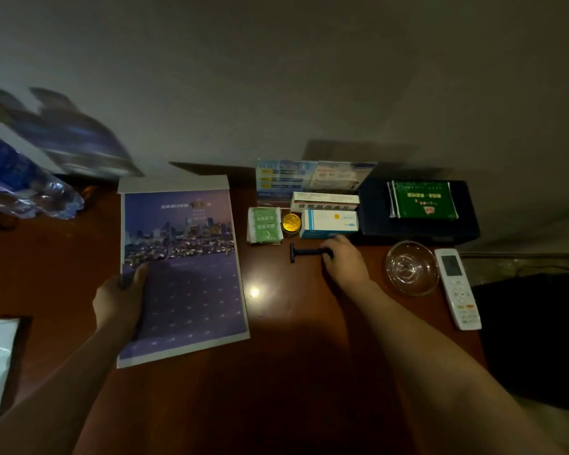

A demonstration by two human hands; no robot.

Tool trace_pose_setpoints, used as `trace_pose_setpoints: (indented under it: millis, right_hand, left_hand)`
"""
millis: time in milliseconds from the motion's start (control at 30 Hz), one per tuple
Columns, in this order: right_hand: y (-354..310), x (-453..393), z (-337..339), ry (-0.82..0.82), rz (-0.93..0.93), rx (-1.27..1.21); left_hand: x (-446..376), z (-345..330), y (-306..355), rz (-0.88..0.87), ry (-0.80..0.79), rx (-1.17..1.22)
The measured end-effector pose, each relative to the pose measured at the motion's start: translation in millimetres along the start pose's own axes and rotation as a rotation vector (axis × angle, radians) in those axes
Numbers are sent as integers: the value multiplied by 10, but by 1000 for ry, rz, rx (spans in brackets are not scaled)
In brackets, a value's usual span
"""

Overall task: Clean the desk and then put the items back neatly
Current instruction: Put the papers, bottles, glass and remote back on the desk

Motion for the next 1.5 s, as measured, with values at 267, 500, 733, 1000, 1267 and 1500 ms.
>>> trace_pose_setpoints:
  millis: [267,500,733,1000,1267,1500]
  right_hand:
    - [-19,9,61,110,-53,-89]
    - [-92,157,141,176,-50,-114]
    - [-348,189,196,88,-16,-95]
    - [-1082,555,146,-64,-89,-702]
    - [-1242,1109,158,77,-190,-916]
    - [-1415,1374,144,96,-194,-1154]
  left_hand:
    - [7,-11,-37,17,-13,34]
    - [51,71,65,-13,-11,82]
    - [108,116,192,-30,-18,112]
    - [482,53,498,-164,-37,143]
    - [892,258,479,-217,13,235]
    - [1152,499,527,-325,-3,315]
Point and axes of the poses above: each hand's wrist, its own x-axis away from the middle knuckle, its own z-axis out of the back of the hand, y = z × x, the point moved 8 cm from there along -x, towards the middle knuckle, and after that the axes turned 11 degrees about x, right-handed, at the moved point
